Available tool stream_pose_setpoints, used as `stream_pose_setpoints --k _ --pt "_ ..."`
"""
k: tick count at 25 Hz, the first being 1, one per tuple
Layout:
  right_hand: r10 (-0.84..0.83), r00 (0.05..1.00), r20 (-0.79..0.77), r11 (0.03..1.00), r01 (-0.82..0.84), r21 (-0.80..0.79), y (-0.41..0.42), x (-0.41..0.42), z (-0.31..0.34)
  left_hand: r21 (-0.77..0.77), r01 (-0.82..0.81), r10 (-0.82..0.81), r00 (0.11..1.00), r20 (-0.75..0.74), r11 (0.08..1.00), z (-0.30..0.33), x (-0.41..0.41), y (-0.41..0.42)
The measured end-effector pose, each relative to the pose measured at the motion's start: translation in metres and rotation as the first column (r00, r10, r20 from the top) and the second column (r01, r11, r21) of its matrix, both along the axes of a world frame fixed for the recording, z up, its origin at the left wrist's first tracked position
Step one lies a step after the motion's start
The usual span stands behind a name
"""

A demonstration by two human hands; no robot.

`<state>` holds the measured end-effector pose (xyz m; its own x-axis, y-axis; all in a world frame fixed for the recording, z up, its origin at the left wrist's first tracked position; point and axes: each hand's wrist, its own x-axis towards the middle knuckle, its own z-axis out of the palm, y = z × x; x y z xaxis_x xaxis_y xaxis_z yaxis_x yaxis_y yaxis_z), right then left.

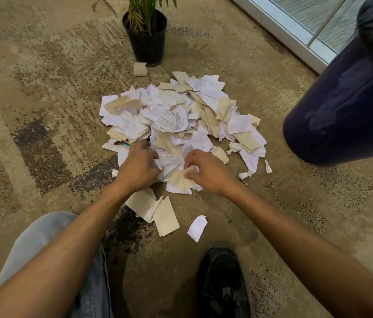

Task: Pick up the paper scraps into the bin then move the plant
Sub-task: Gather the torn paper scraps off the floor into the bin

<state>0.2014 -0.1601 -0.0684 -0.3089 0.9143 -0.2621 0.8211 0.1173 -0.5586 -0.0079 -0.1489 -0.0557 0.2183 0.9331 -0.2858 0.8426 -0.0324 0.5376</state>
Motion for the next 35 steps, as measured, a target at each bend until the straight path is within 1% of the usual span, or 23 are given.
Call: stream_pose_setpoints --k 2,5,6,9,10,11,12,13,14,16,17,19,22,25,28,31,35 --pt "-0.037 0.999 -0.033 0.999 0.037 0.012 -0.004 0.001 -0.002 0.004 -0.035 0.034 0.996 0.083 0.999 -0.001 0.006 0.002" --pt "-0.110 0.982 -0.155 0.993 0.102 -0.059 -0.002 0.011 0.004 -0.019 -0.140 0.141 0.979 0.146 0.990 -0.001 0.009 0.006" --pt "-0.153 0.962 -0.225 0.987 0.136 -0.088 0.001 0.016 0.009 -0.038 -0.178 0.182 0.969 0.164 0.983 -0.001 0.008 0.007" --pt "-0.280 0.865 -0.417 0.960 0.246 -0.134 0.020 0.034 0.028 -0.103 -0.258 0.274 0.940 0.205 0.961 0.003 0.005 0.011" --pt "-0.306 0.838 -0.452 0.952 0.283 -0.118 0.027 0.039 0.033 -0.128 -0.273 0.296 0.930 0.217 0.953 0.004 0.003 0.013" --pt "-0.319 0.828 -0.461 0.943 0.325 -0.069 0.034 0.043 0.036 -0.157 -0.287 0.318 0.919 0.234 0.945 0.005 0.002 0.014" --pt "-0.327 0.841 -0.430 0.929 0.370 0.016 0.040 0.045 0.037 -0.184 -0.296 0.336 0.908 0.251 0.937 0.005 0.002 0.016" --pt "-0.334 0.871 -0.360 0.908 0.400 0.125 0.045 0.045 0.036 -0.201 -0.296 0.342 0.901 0.267 0.934 0.005 0.003 0.016" --pt "-0.330 0.908 -0.258 0.889 0.391 0.238 0.048 0.042 0.033 -0.202 -0.289 0.337 0.900 0.277 0.936 0.005 0.005 0.016" --pt "-0.262 0.964 -0.035 0.879 0.253 0.404 0.050 0.032 0.024 -0.169 -0.274 0.313 0.908 0.278 0.947 0.004 0.010 0.016" --pt "-0.207 0.977 0.042 0.882 0.168 0.441 0.049 0.027 0.019 -0.149 -0.269 0.301 0.913 0.275 0.952 0.002 0.013 0.016" --pt "-0.118 0.988 0.099 0.900 0.065 0.431 0.046 0.019 0.012 -0.129 -0.264 0.290 0.918 0.272 0.956 0.000 0.016 0.016" --pt "-0.056 0.982 0.178 0.938 -0.010 0.348 0.038 0.012 0.004 -0.134 -0.252 0.280 0.923 0.265 0.958 -0.002 0.017 0.019" --pt "-0.056 0.957 0.283 0.937 -0.048 0.347 0.030 0.013 -0.003 -0.134 -0.277 0.302 0.921 0.248 0.952 -0.003 0.014 0.021" --pt "-0.081 0.926 0.368 0.943 -0.049 0.330 0.028 0.010 -0.008 -0.125 -0.306 0.327 0.917 0.229 0.944 -0.005 0.011 0.023" --pt "-0.116 0.916 0.384 0.940 -0.024 0.341 0.029 0.001 -0.012 -0.130 -0.279 0.301 0.931 0.204 0.951 -0.008 0.012 0.024" --pt "-0.109 0.922 0.371 0.932 -0.035 0.362 0.033 -0.004 -0.011 -0.133 -0.226 0.244 0.959 0.144 0.965 -0.009 0.015 0.022"
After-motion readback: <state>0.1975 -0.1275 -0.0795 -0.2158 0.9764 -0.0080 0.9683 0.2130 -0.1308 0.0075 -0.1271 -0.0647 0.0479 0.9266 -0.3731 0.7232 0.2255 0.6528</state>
